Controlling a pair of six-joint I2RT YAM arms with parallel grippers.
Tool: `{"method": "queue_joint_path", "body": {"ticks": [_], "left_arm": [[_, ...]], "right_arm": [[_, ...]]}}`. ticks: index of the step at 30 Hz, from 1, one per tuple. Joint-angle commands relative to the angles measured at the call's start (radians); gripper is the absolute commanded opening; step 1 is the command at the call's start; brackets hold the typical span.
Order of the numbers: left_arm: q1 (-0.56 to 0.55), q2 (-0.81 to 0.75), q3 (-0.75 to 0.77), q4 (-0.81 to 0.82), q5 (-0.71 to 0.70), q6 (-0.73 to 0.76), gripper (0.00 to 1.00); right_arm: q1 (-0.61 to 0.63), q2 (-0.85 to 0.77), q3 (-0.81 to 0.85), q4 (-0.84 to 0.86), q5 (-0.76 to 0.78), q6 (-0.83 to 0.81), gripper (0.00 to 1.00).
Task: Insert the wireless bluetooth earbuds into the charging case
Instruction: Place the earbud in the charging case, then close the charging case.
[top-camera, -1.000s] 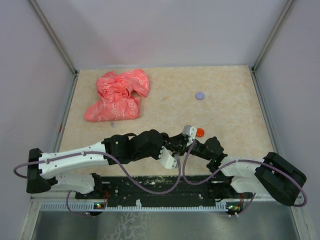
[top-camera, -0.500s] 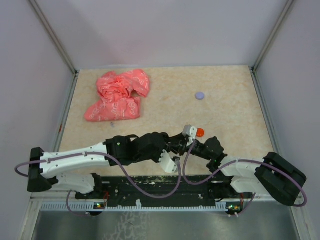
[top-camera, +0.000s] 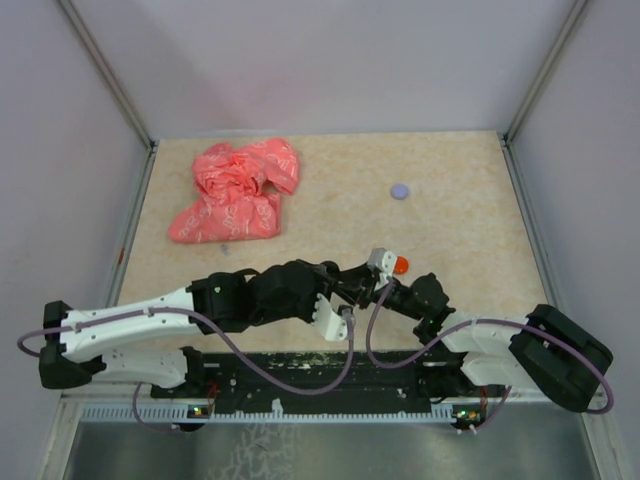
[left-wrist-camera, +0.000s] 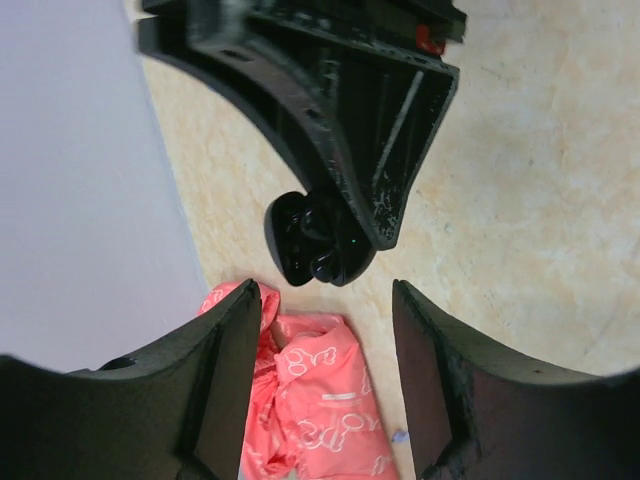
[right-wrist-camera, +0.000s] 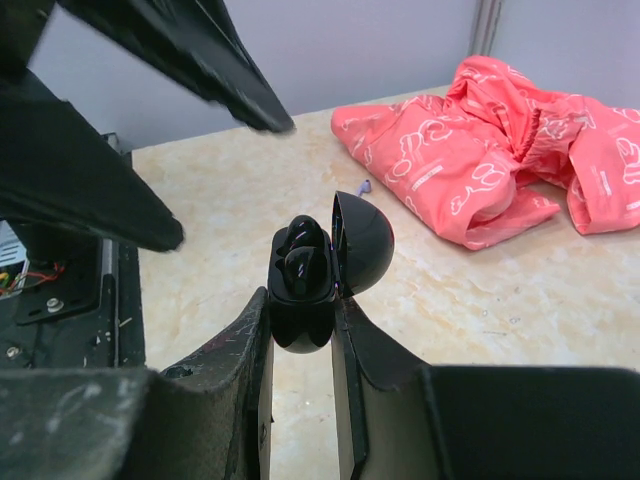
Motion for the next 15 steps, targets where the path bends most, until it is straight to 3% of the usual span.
{"method": "queue_joint_path", "body": {"ticks": [1, 8, 15], "left_arm": [[-0.004, -0.092, -0.026, 0.116, 0.019, -0.136, 0.63], [0.048, -0.196, -0.099, 0.232, 0.129, -0.404, 0.76], [0.296, -0.293, -0.187, 0.322, 0.522, -0.572, 0.86]], "right_arm": [[-0.02, -0.002, 0.018, 0.074, 0.012, 0.012, 0.0], [-0.025, -0.012, 0.005, 0.104, -0.014, 0.01, 0.0], [-0.025, -0.015, 0.004, 0.141, -0.059, -0.01, 0.0]]}}
